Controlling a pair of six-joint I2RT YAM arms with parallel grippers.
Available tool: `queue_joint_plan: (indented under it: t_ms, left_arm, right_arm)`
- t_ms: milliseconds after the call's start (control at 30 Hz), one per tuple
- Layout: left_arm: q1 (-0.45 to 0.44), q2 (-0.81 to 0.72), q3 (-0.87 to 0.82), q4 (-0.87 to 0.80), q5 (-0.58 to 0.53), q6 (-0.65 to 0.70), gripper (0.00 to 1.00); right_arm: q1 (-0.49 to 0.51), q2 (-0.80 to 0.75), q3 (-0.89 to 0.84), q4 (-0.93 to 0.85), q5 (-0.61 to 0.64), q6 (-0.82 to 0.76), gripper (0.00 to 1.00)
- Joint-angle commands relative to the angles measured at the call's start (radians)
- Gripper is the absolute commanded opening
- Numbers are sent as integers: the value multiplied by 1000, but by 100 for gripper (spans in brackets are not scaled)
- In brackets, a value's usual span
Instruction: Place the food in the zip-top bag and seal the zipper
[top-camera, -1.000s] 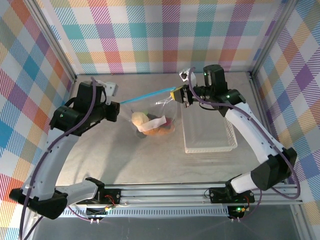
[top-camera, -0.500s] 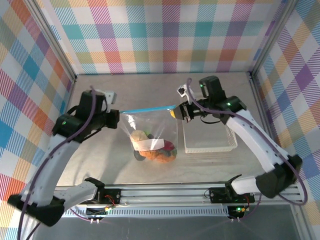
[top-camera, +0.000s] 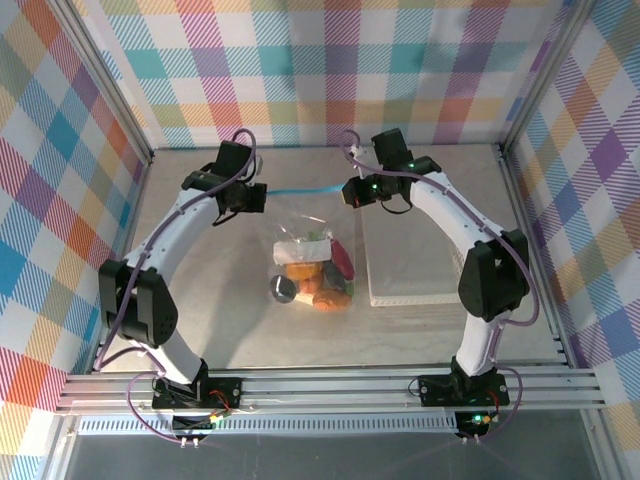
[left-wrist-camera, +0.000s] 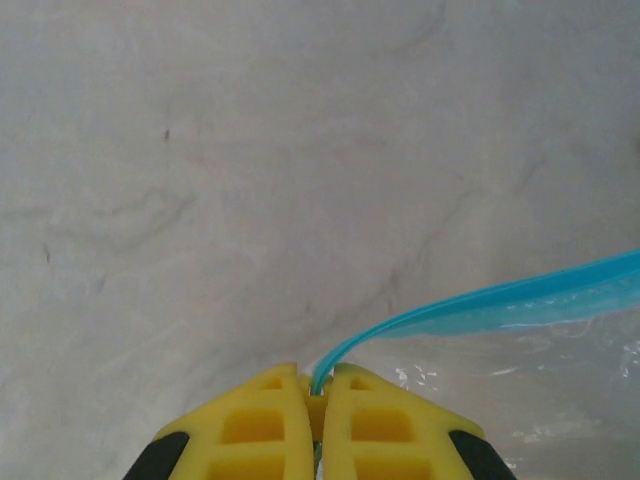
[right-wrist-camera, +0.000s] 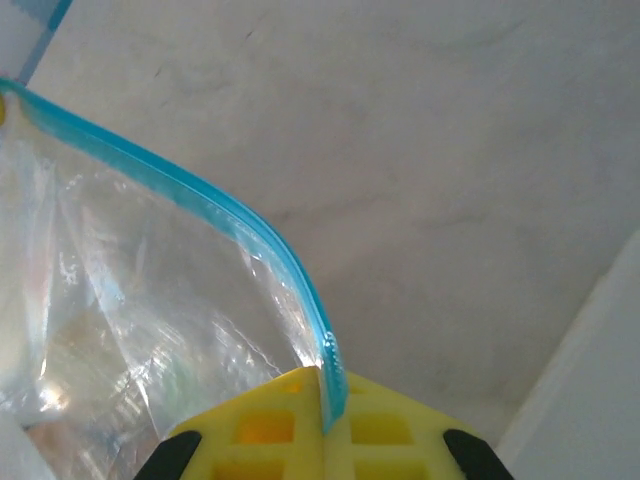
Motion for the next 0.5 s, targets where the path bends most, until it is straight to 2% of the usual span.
queue_joint_plan:
  t_ms: [0, 233, 467]
  left_arm:
    - [22, 78, 47, 108, 23, 30, 0]
    - [36, 282, 175, 134, 16, 36, 0]
    - [37, 410, 247, 164, -65, 25, 0]
  right_arm:
    - [-11, 70, 46, 81, 68, -15, 0]
    - [-17, 175, 98, 142, 108, 8, 0]
    - [-21, 235, 109, 201, 137, 30, 2]
